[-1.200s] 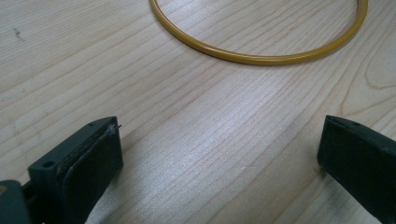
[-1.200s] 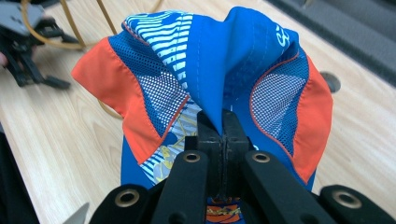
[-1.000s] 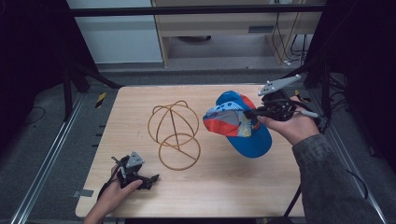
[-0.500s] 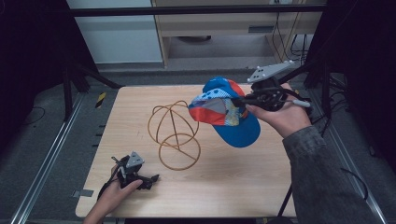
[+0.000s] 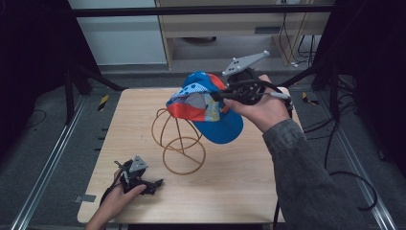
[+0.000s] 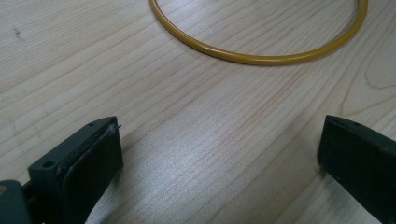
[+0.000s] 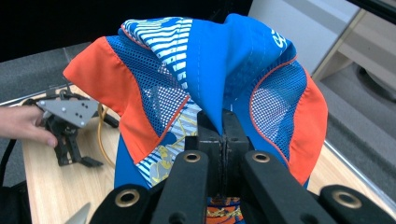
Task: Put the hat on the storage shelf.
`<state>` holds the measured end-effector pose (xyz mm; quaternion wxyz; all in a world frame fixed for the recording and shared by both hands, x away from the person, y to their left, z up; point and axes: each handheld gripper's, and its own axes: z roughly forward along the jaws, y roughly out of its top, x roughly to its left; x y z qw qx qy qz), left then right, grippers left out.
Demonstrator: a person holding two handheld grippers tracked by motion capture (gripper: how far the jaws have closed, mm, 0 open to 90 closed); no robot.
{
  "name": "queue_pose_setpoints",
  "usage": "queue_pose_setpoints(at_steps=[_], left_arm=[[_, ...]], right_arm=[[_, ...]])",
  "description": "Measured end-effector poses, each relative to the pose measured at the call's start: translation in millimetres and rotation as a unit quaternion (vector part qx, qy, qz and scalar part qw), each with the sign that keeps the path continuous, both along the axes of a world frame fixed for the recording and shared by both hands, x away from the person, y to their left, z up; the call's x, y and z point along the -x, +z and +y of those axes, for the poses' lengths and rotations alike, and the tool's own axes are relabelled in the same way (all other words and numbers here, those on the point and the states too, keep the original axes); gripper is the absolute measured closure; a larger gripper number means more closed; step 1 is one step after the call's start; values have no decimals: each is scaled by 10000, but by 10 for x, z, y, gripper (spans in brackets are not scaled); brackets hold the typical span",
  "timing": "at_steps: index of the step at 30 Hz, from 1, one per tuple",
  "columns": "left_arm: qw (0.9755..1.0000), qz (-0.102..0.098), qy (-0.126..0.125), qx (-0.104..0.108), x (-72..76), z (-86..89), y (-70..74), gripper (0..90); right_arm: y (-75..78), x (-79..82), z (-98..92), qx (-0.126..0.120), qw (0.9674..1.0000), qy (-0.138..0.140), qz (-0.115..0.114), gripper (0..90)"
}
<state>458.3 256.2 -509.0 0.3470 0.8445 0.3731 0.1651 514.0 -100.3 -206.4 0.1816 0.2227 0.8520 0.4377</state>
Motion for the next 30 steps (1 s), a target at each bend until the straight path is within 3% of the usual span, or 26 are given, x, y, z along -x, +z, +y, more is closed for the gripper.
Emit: queue_pose_setpoints(at_steps=[6, 16, 30], left_arm=[[10000, -7, 2, 6, -1, 0, -1, 0], [10000, 0, -13, 1, -2, 1, 0, 0], [10000, -1, -20, 4, -5, 1, 0, 0]], right_arm=[[80, -66, 303, 109, 9997, 168, -103, 898], [53, -184, 472, 122, 9997, 208, -26, 898], [92, -363, 743, 481, 9985, 273, 22, 898]])
